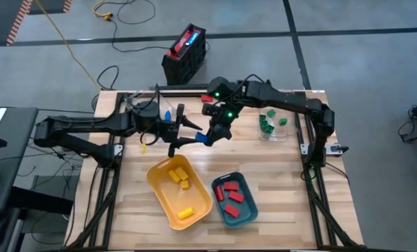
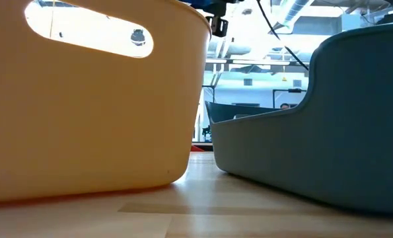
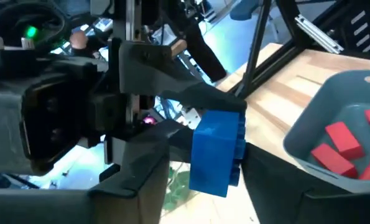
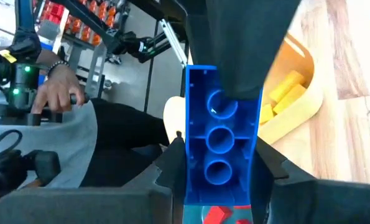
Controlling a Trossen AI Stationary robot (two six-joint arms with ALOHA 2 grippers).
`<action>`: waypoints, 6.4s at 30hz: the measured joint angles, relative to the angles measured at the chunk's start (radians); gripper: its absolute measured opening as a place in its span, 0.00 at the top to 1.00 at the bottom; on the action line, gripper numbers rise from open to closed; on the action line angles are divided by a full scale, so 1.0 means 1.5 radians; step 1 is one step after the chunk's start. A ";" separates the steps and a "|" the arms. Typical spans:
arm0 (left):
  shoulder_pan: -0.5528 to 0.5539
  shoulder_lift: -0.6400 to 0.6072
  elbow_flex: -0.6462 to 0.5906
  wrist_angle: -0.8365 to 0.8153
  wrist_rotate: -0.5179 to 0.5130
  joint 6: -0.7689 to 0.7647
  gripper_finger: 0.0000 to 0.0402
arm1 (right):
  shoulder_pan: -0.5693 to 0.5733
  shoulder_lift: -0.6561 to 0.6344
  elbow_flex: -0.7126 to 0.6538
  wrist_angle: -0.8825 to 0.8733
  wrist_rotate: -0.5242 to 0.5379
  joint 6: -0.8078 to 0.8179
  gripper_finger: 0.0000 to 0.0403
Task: Sort blocks
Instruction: Put the blue game piece into the left transparent bin, then put the red block into the blue bin
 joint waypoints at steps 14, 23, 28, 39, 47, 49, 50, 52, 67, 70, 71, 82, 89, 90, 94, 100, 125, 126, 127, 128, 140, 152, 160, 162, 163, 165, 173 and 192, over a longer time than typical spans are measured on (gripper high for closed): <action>-0.021 -0.001 0.000 -0.008 0.018 -0.017 0.76 | 0.003 0.000 0.000 0.017 -0.007 0.006 0.71; -0.025 0.001 0.000 -0.012 0.025 -0.049 0.76 | 0.002 0.000 0.000 0.078 0.006 0.001 0.37; -0.020 -0.004 0.000 -0.046 -0.008 -0.077 0.76 | -0.024 -0.004 0.000 0.084 0.002 0.002 0.15; 0.081 -0.039 0.000 -0.422 -0.237 -0.225 0.75 | -0.153 -0.091 0.000 -0.100 0.165 -0.103 0.07; 0.206 -0.060 0.000 -0.540 -0.343 -0.320 0.75 | -0.200 -0.115 -0.001 -0.104 0.250 -0.130 0.09; 0.239 -0.060 -0.008 -0.550 -0.333 -0.319 0.75 | -0.200 -0.111 -0.009 -0.096 0.250 -0.142 0.09; 0.255 -0.060 -0.018 -0.556 -0.319 -0.316 0.75 | -0.199 -0.110 -0.017 -0.095 0.250 -0.151 0.09; 0.282 -0.059 -0.045 -0.556 -0.274 -0.323 0.75 | -0.198 -0.110 -0.042 -0.070 0.252 -0.158 0.09; 0.398 -0.026 -0.087 -0.529 -0.104 -0.495 0.41 | -0.201 -0.109 -0.077 0.012 0.260 -0.140 0.09; 0.408 -0.005 -0.037 -0.523 -0.075 -0.539 0.39 | -0.205 -0.109 -0.077 0.018 0.261 -0.142 0.09; 0.408 0.006 -0.016 -0.521 -0.075 -0.540 0.39 | -0.209 -0.109 -0.077 0.025 0.262 -0.144 0.09; 0.405 0.360 0.356 -0.621 -0.066 -0.500 0.40 | -0.269 -0.115 -0.166 0.068 0.247 -0.130 0.09; 0.392 0.524 0.536 -0.694 -0.066 -0.541 0.40 | -0.242 -0.116 -0.176 0.088 0.222 -0.129 0.09; 0.388 0.540 0.554 -0.699 -0.066 -0.542 0.40 | -0.239 -0.116 -0.176 0.094 0.222 -0.126 0.09; 0.368 0.592 0.616 -0.698 -0.068 -0.551 0.40 | -0.231 -0.116 -0.176 0.097 0.222 -0.122 0.09; 0.352 0.676 0.706 -0.703 -0.102 -0.558 0.40 | -0.254 -0.140 -0.176 0.104 0.240 -0.114 0.09; 0.352 0.800 0.876 -0.913 -0.089 -0.664 0.40 | -0.286 -0.220 -0.176 0.095 0.245 -0.105 0.09; 0.349 0.798 0.878 -0.927 -0.083 -0.657 0.40 | -0.285 -0.220 -0.176 0.094 0.245 -0.105 0.09; 0.346 0.794 0.881 -0.942 -0.082 -0.650 0.40 | -0.284 -0.220 -0.176 0.095 0.245 -0.105 0.09; 0.343 0.792 0.886 -0.950 -0.083 -0.641 0.40 | -0.283 -0.220 -0.176 0.095 0.244 -0.105 0.09; 0.338 0.758 0.911 -0.818 -0.116 -0.559 0.41 | -0.310 -0.231 -0.223 0.143 0.316 -0.159 0.09; 0.307 0.548 0.706 -0.607 -0.258 -0.546 0.54 | -0.343 -0.232 -0.460 0.342 0.328 -0.176 0.13; 0.284 0.315 0.379 -0.450 -0.261 -0.614 0.55 | -0.288 -0.072 -0.398 0.366 0.330 -0.211 0.18; 0.282 0.257 0.321 -0.428 -0.264 -0.634 0.55 | -0.273 -0.029 -0.351 0.344 0.330 -0.221 0.19; 0.282 0.232 0.295 -0.429 -0.270 -0.641 0.55 | -0.266 -0.009 -0.324 0.332 0.331 -0.230 0.19; 0.282 0.192 0.253 -0.427 -0.284 -0.656 0.55 | -0.254 0.032 -0.262 0.291 0.344 -0.245 0.19; 0.273 0.113 0.164 -0.425 -0.297 -0.707 0.55 | -0.227 0.168 -0.082 0.177 0.383 -0.293 0.19; 0.223 0.102 0.153 -0.427 -0.354 -0.740 0.55 | -0.221 0.374 0.227 0.011 0.400 -0.223 0.27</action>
